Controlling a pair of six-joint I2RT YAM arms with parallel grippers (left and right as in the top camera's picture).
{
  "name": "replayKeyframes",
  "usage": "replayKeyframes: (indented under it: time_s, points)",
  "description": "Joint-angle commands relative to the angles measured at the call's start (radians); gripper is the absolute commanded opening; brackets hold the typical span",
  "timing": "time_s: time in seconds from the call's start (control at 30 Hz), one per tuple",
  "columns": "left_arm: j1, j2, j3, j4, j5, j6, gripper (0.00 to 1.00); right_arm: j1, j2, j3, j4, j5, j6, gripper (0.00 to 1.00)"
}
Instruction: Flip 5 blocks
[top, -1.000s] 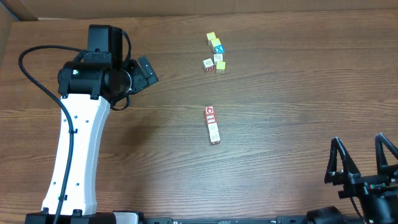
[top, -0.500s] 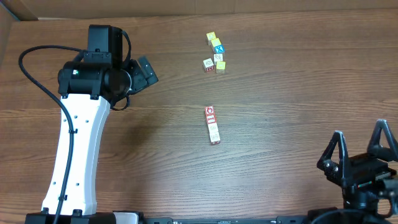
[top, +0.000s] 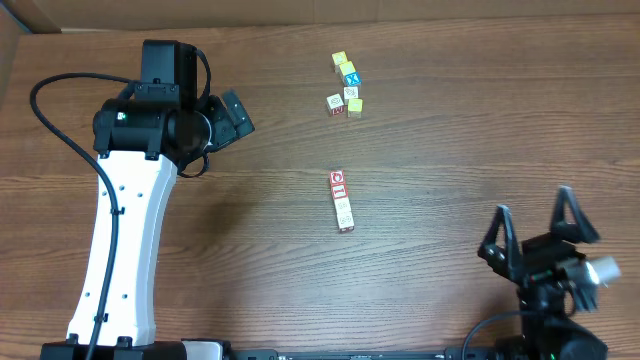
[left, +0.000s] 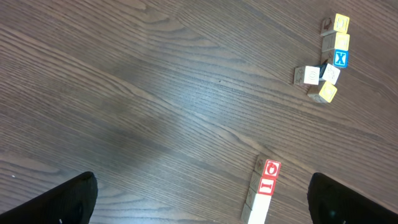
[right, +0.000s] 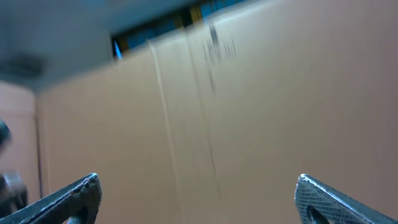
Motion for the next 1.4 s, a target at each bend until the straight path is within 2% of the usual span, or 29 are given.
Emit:
replayKeyframes:
  time_s: [0.0,0.3,0.4,0.53,0.63,1.37]
  points:
    - [0.003,0.003,0.006,0.001,-0.006,-0.002,1.0,-0.004,-0.009,-0.014,-0.076,-0.019,-0.008,1.0]
    - [0.003,0.003,0.006,0.001,-0.006,-0.002,1.0,-0.004,-0.009,-0.014,-0.452,-0.018,-0.012,1.0]
    - [0.003,0.003,0.006,0.001,-0.006,-0.002,1.0,-0.003,-0.009,-0.014,-0.53,-0.019,-0.064,1.0]
    - [0.003,0.003,0.006,0.001,-0.006,-0.002,1.0,-0.003,-0.009,-0.014,-0.551,-0.061,-0.244,1.0]
    - [0.003,0.003,0.006,0.001,-0.006,-0.002,1.0,-0.003,-0.009,-0.014,-0.551,-0.063,-0.321,1.0]
    - [0.003,0.003,0.006,0.001,-0.006,-0.002,1.0,-0.003,-0.009,-0.014,-0.551,-0.056,-0.311,1.0]
